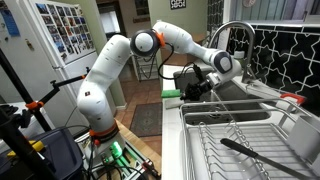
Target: Put the green sponge on the edge of the sink then put the white sponge in the transparent box
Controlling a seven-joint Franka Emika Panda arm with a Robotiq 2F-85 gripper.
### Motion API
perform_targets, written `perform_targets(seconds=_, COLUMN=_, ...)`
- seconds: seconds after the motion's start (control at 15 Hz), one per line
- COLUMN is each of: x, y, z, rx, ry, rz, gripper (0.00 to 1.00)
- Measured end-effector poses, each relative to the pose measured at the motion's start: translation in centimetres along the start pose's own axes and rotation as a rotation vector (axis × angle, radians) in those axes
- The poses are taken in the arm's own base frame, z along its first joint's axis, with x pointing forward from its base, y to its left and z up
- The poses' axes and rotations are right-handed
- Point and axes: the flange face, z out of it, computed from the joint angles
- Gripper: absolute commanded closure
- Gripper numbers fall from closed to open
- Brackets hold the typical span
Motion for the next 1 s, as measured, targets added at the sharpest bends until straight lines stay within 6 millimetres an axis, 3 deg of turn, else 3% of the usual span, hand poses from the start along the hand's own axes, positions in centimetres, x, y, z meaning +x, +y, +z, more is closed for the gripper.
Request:
perform_targets(seconds=0.27, x=1.6, y=3.9, z=-2.7, rx=0.096, ry=0.006, rz=-0.002, gripper=0.95)
perform_targets(seconds=0.8, x=5.6, y=18.7, z=-10.8, rx=0.486, ry=0.245, rz=0.047, gripper=0.94)
perform_targets(seconds=1.0, x=5.6, y=20.8, z=-11.7, rx=0.55, ry=0.272, rz=0.046, gripper=0.94)
